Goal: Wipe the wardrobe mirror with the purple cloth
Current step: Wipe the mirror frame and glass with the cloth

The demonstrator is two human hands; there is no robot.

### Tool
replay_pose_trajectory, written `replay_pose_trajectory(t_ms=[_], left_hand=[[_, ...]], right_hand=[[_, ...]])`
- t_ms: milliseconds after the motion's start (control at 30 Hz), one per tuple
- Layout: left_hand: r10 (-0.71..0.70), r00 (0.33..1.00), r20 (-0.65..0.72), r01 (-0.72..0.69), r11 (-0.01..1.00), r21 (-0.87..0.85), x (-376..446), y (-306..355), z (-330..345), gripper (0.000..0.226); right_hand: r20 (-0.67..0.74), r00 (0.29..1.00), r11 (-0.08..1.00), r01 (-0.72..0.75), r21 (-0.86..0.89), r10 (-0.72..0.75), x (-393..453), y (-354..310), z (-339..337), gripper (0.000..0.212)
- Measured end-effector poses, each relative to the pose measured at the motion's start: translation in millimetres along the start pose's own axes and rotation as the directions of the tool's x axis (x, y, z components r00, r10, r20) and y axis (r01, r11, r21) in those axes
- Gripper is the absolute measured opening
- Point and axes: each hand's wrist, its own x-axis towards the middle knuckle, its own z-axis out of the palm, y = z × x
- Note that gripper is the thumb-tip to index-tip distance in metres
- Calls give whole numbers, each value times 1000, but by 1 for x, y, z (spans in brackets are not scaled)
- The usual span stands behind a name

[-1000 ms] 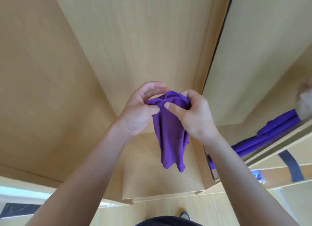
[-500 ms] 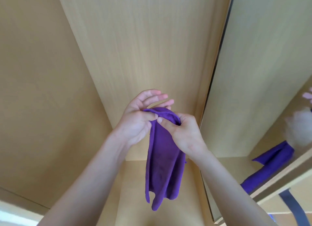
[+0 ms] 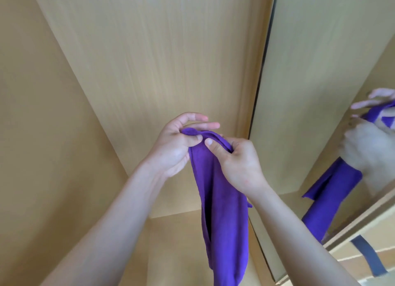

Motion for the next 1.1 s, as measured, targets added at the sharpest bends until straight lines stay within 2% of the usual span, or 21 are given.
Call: replay_pose_trajectory(t_ms=[200, 300, 433, 500, 567, 700, 800, 900, 967, 1033, 1100], left_hand=[[-47, 985, 167, 34, 996, 77, 25, -4, -7, 41], [-64, 975, 214, 29, 986, 161, 41, -7, 4, 46], [-51, 961, 272, -31, 957, 288, 71, -5, 23, 39], [-79, 947, 311, 14, 979, 205, 90, 0, 30, 51], [-104, 944, 312, 63, 988, 139, 109, 3, 41, 75], [-126, 939, 321, 31, 958, 285, 142, 2, 78, 114], [-90, 956, 279, -38, 906, 421, 158, -3, 96, 137], [-1, 981, 194, -108, 829, 549, 160, -11, 103, 145], [87, 981, 174, -173, 798, 577, 159, -15, 107, 147], [131, 975, 180, -210, 810, 547, 157, -17, 112, 150], [111, 973, 204, -203, 829, 521, 157, -17, 114, 148]], right_hand=[[-109, 994, 985, -29, -173, 10, 1, -2, -12, 51], [-158, 987, 968, -57, -244, 19, 1, -3, -32, 47], [-199, 980, 958, -47, -283, -11, -7, -8, -61, 38], [-250, 968, 962, -51, -270, -19, -13, -12, -73, 40], [-290, 956, 960, -51, -274, -32, -20, -17, -80, 43], [-373, 926, 958, -47, -282, -64, -27, -23, -88, 47], [-424, 898, 937, -39, -347, -119, -31, -23, -89, 41], [-468, 862, 904, -29, -427, -193, -36, -24, -88, 33], [-486, 845, 881, -38, -471, -223, -38, -24, -90, 33], [-500, 836, 871, -56, -488, -226, -38, -23, -91, 37], [-504, 833, 866, -60, -496, -231, -39, -23, -92, 39]])
